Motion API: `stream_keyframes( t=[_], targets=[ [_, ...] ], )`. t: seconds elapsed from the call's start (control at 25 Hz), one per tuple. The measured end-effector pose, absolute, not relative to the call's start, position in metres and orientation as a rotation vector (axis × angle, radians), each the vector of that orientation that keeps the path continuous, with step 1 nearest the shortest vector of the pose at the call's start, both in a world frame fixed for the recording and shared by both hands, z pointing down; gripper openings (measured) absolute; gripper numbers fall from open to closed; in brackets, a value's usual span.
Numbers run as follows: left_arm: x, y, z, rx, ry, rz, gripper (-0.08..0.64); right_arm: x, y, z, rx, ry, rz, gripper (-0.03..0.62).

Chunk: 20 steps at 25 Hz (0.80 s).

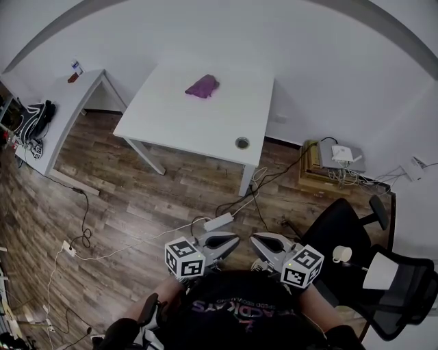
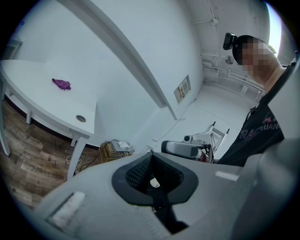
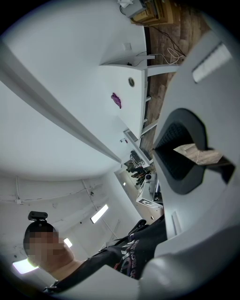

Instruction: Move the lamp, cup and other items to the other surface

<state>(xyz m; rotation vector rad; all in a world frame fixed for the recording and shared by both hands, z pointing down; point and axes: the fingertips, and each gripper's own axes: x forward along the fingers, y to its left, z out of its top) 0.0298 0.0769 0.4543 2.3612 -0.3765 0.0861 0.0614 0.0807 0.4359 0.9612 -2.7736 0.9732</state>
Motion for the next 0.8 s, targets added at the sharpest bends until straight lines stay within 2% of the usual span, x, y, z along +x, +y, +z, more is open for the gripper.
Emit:
stream_keyframes(
  t=[0.4,0.8],
  targets=[
    [0.019,0.066,0.459,2.33,-0.484,0.081,-0.002,0.089,0.066,0.426,1.142,-2.776,1.011,0.005],
    [0.054,0.089,0.465,2.284,-0.55,0.112,-0.002,0.15,0.071,0.432,1.2,-2.776,1.123,0.005]
  ],
)
